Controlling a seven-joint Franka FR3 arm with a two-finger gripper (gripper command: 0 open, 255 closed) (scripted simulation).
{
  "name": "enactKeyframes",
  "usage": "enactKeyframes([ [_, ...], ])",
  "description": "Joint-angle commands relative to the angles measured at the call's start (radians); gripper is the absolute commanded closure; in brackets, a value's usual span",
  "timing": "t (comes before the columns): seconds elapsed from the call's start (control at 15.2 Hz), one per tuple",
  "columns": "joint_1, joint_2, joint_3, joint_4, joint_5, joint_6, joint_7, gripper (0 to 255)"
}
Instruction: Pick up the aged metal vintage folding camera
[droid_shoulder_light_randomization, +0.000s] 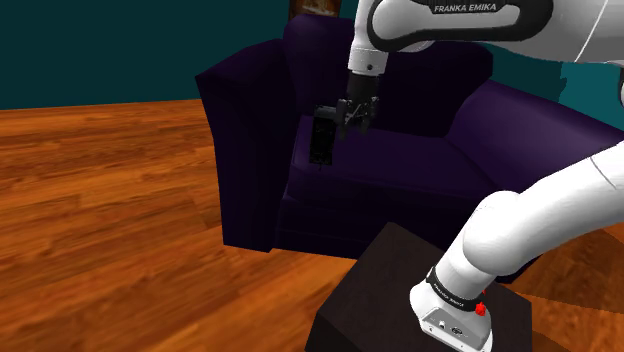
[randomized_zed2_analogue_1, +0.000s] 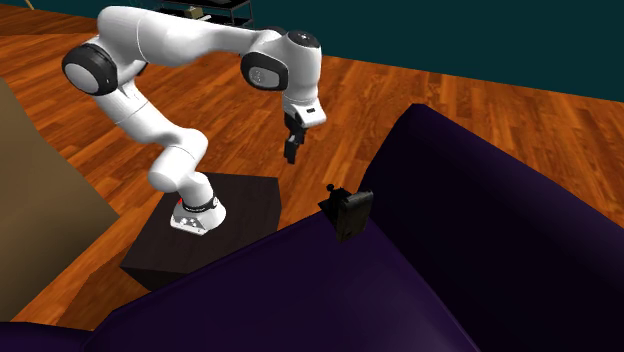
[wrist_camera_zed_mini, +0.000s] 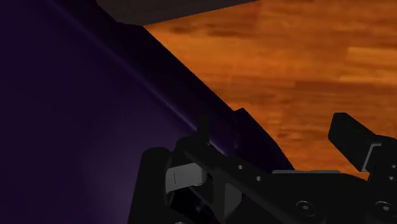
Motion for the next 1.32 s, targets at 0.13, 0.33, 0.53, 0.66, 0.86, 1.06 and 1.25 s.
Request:
enactKeyframes([
  [0.13,-0.042,0.153,0.004,0.092,-0.006,0.066,0.131,0],
  [0.33,-0.068,0.255,-0.001,0.159,-0.012,0.104,0.225,0],
  [0.53,-0.092,0.353,-0.012,0.23,-0.019,0.133,0.315,0],
  [0.66,-0.106,0.415,-0.023,0.28,-0.023,0.149,0.373,0],
  [0.86,-0.107,0.426,-0.025,0.263,-0.023,0.177,0.378,0],
  [1.06,-0.107,0.433,-0.025,0.231,-0.023,0.216,0.377,0],
  [1.25,-0.107,0.441,-0.025,0.205,-0.023,0.25,0.376,0],
])
